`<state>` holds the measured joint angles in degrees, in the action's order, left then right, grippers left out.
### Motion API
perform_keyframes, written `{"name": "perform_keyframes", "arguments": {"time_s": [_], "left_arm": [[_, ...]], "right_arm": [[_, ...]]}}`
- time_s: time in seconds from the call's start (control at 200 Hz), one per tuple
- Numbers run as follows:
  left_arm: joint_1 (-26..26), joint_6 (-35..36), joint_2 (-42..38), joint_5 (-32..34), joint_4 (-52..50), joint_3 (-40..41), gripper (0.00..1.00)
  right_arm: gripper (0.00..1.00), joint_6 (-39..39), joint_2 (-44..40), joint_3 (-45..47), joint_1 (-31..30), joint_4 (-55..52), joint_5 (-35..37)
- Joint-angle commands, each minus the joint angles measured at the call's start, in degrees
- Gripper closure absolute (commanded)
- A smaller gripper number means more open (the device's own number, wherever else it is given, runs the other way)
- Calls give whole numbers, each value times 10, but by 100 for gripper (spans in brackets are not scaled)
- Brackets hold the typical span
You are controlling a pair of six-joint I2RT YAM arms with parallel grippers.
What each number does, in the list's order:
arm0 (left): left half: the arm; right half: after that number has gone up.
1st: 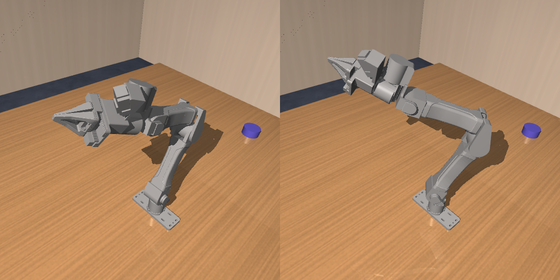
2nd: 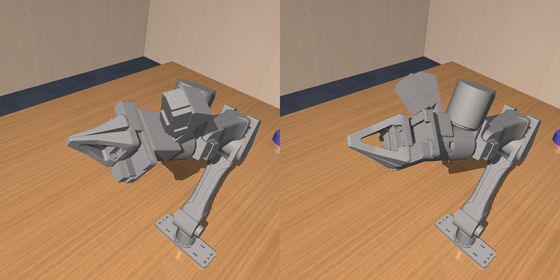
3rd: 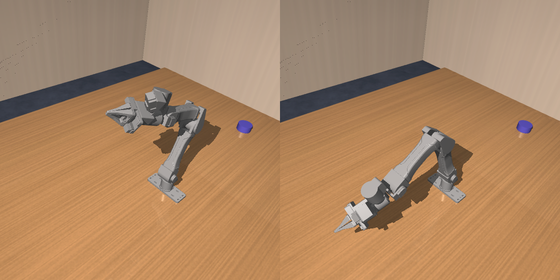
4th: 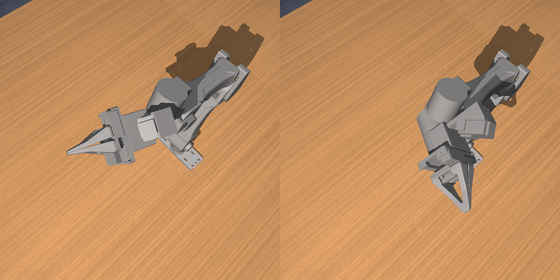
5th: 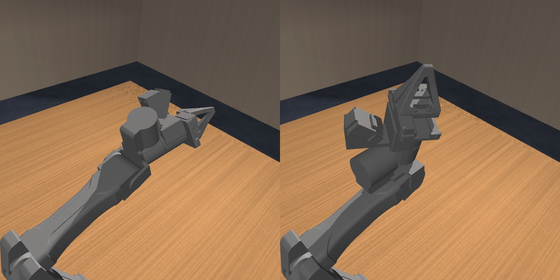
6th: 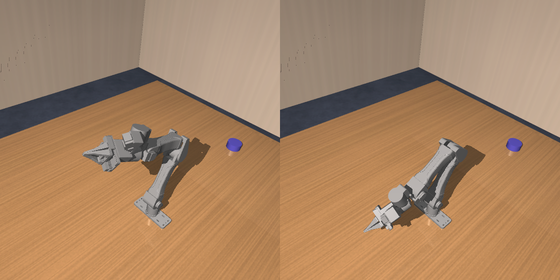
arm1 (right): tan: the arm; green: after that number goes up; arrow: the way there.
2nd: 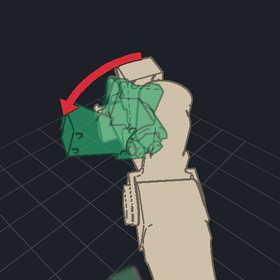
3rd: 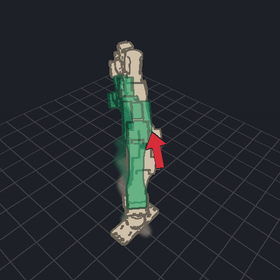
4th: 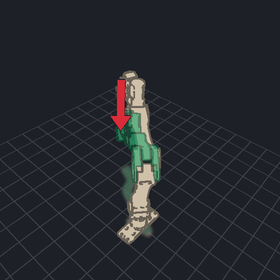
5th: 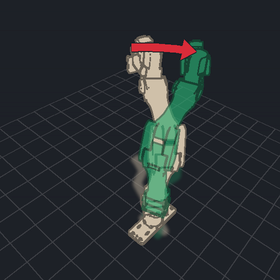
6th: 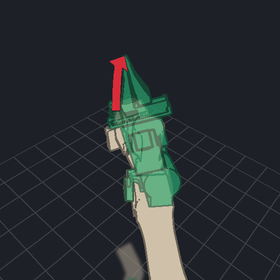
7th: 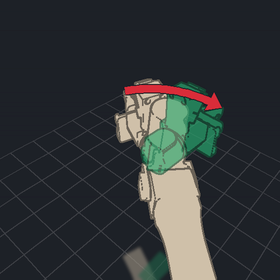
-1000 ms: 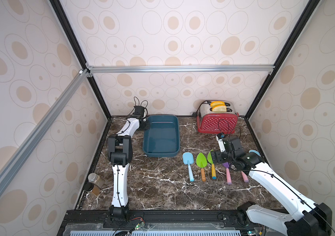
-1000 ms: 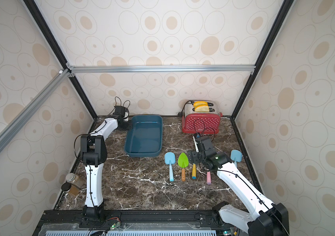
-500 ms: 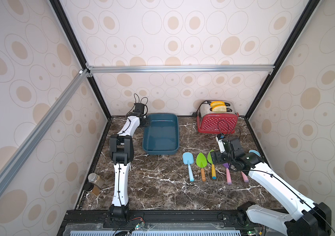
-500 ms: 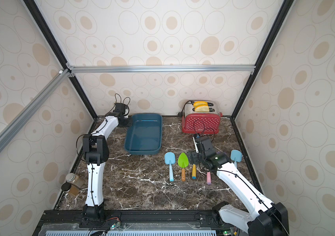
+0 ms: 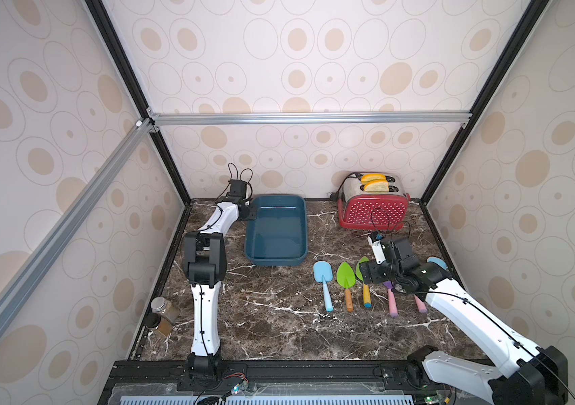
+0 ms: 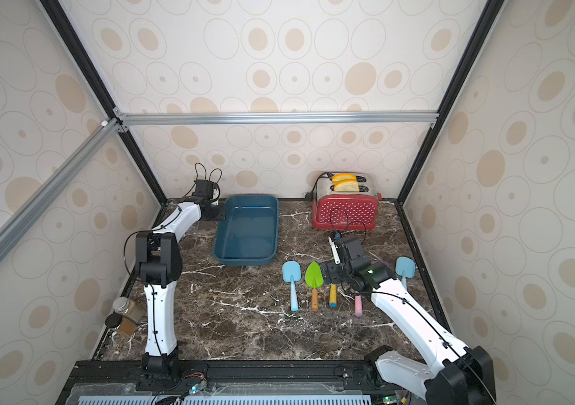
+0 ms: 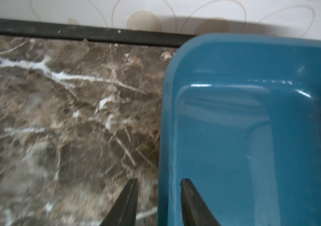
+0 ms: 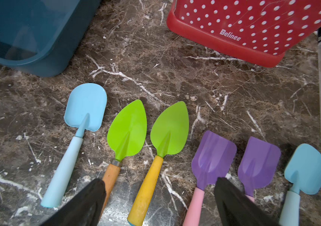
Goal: Put the shovel into the storage box
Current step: Move the storage box to the center of the board, then pick up the shovel from the center of the board.
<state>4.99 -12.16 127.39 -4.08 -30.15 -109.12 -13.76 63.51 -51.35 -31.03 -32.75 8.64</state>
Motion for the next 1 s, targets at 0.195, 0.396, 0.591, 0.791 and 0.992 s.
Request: {"name": "perform_keyframes", "arguments": {"time_s": [0.195, 0.396, 0.591, 0.791, 0.992], "left_arm": [[4, -54, -313, -12, 113, 261, 45], [5, -96, -446, -54, 168, 408, 39], [6, -126, -511, -80, 203, 499, 38], [6, -126, -530, -81, 206, 535, 35], [6, -123, -540, -79, 207, 545, 34]], "right_arm": [[15, -61, 87, 21, -121, -30, -31], [20, -100, 185, -19, -210, -7, 0], [26, -112, 242, -41, -234, 12, -1], [33, -115, 277, -55, -237, 29, -8], [40, -127, 311, -56, -238, 48, -14]]}}
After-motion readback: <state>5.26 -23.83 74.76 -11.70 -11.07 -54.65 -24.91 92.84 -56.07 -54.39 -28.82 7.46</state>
